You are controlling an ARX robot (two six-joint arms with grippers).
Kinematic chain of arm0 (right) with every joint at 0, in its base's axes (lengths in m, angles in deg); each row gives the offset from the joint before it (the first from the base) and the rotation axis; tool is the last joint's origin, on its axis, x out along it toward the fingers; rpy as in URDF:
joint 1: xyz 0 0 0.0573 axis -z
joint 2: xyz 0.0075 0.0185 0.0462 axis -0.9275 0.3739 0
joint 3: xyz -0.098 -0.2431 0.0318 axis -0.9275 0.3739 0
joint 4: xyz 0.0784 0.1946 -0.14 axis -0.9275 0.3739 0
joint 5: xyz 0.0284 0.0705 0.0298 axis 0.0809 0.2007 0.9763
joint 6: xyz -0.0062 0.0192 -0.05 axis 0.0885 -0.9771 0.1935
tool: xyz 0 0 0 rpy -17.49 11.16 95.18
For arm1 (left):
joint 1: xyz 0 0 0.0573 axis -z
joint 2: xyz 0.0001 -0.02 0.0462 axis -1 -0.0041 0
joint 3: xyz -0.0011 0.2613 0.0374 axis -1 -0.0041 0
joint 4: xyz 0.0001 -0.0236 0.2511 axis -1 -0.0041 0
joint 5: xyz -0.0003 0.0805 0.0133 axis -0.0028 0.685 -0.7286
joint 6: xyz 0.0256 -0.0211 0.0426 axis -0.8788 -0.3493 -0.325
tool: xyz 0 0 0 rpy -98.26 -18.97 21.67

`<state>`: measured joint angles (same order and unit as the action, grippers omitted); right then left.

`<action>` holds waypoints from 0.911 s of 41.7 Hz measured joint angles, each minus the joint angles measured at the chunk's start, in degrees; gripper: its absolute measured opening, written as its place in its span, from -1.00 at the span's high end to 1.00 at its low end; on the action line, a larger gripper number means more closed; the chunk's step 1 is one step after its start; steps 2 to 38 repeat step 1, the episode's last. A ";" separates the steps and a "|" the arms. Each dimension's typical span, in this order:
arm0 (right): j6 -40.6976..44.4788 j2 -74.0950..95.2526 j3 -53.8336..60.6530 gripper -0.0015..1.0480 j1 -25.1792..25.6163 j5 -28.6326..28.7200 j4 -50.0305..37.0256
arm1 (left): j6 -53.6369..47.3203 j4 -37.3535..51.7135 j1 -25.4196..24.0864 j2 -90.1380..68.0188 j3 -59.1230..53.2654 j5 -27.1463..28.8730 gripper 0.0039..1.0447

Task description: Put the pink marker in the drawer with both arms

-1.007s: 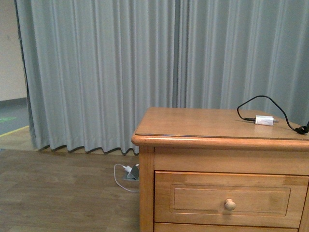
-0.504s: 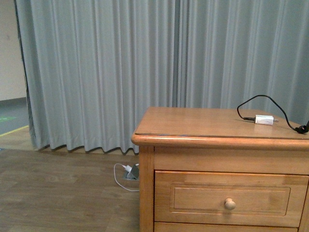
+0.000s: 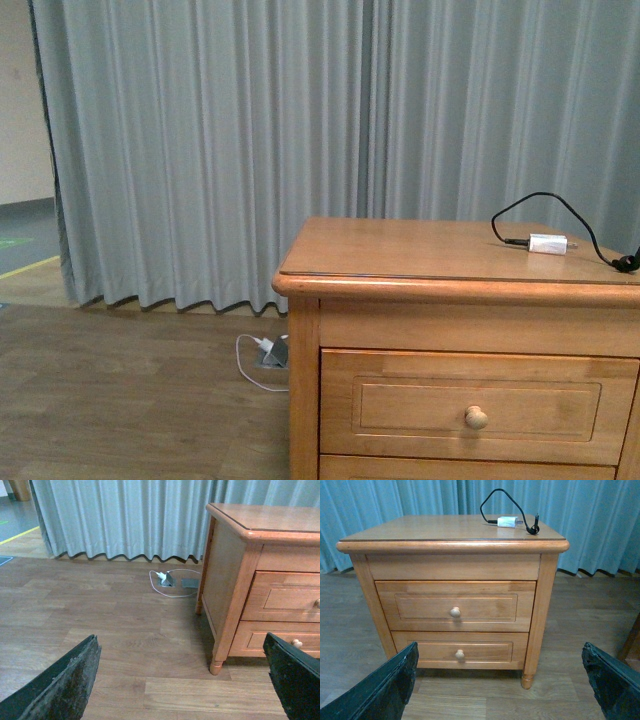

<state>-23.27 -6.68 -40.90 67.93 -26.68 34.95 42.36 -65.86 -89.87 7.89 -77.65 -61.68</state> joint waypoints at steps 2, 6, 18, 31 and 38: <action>0.00 0.00 0.00 -0.84 0.00 0.00 0.00 | 0.00 0.00 0.00 0.00 0.00 0.00 -0.89; 0.00 0.00 0.00 -0.84 0.00 0.00 0.00 | 0.00 0.00 0.00 0.00 0.00 0.00 -0.89; 0.00 0.00 0.00 -0.84 0.00 0.00 0.00 | 0.00 0.00 0.00 0.00 0.00 0.00 -0.89; 0.00 0.00 0.00 -0.84 0.00 0.00 0.00 | 0.00 0.00 0.00 0.00 0.00 0.00 -0.89; 0.00 0.00 0.00 -0.84 0.00 0.00 0.00 | 0.00 0.00 0.00 0.00 0.00 0.00 -0.89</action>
